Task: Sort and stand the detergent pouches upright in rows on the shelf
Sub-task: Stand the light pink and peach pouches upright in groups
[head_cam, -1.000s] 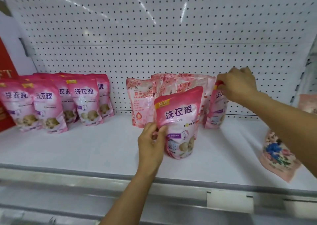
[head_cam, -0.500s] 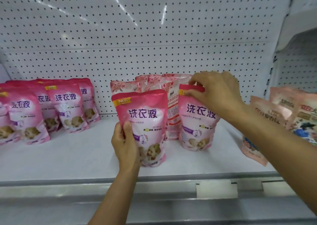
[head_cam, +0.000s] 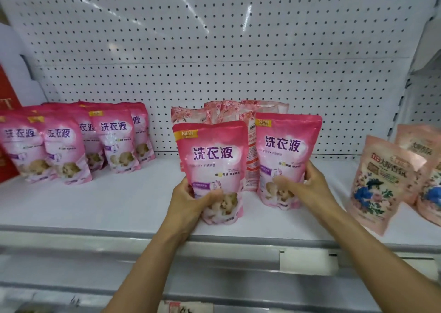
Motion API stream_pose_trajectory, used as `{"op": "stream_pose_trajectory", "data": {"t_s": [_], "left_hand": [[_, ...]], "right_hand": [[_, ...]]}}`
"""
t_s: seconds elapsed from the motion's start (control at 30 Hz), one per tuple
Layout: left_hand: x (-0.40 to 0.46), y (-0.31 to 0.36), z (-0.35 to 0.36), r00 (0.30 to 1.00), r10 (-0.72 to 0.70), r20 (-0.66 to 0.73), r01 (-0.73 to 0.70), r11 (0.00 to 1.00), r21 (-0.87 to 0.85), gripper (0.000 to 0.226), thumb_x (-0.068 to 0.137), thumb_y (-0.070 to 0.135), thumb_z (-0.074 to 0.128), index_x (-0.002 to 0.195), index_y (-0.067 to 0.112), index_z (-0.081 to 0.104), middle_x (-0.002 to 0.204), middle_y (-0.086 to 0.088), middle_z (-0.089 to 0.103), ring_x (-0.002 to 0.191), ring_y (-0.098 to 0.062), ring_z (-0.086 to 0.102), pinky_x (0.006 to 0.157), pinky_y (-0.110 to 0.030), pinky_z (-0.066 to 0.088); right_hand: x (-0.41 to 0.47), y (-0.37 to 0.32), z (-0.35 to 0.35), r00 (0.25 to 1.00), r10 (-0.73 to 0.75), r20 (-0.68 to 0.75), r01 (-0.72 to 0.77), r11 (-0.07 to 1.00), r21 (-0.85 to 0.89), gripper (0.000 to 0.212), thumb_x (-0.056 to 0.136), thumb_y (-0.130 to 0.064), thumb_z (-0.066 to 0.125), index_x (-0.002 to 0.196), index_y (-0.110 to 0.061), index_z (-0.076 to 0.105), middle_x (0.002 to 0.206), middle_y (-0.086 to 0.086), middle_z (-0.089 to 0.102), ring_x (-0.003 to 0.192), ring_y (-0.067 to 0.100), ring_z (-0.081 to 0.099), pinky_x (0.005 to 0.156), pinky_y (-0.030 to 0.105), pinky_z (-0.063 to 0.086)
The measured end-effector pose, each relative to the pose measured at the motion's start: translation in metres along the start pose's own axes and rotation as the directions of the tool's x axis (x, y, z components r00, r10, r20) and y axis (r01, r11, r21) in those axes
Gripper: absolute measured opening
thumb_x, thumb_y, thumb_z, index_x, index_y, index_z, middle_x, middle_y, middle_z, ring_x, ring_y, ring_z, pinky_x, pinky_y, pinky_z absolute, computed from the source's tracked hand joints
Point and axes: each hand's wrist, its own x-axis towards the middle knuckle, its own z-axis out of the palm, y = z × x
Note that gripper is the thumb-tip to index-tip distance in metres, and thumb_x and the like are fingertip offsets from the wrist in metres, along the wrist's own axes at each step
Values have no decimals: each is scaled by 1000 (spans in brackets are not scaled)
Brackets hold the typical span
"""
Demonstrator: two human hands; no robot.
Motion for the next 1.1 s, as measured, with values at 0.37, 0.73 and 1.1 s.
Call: {"op": "stream_pose_trajectory", "data": {"t_s": [0.37, 0.73, 1.1], "left_hand": [[-1, 2, 2, 992, 40, -115, -57, 987, -148, 37, 82, 11, 77, 117, 11, 66, 105, -6, 77, 98, -25, 74, 89, -45, 58], [-3, 12, -69, 980, 23, -197, -93, 930, -354, 34, 84, 6, 73, 116, 5, 62, 103, -14, 76, 94, -34, 73, 78, -46, 61], [7, 22, -287, 960, 106, -261, -168, 959, -227, 56, 67, 21, 78, 120, 11, 62, 106, -9, 76, 98, -29, 73, 88, -49, 58]], "right_hand": [[-17, 4, 17, 991, -55, -123, 76, 983, 168, 45, 82, -12, 75, 122, -22, 58, 104, -4, 73, 83, 17, 74, 65, 34, 62], [-74, -44, 94, 980, -138, -145, 176, 940, 294, 35, 78, -9, 75, 106, -27, 63, 94, -7, 77, 83, 13, 74, 64, 22, 58], [-74, -64, 297, 986, -145, -82, 164, 929, 331, 34, 75, -13, 80, 103, -28, 66, 100, -1, 76, 90, 23, 74, 78, 43, 59]]}}
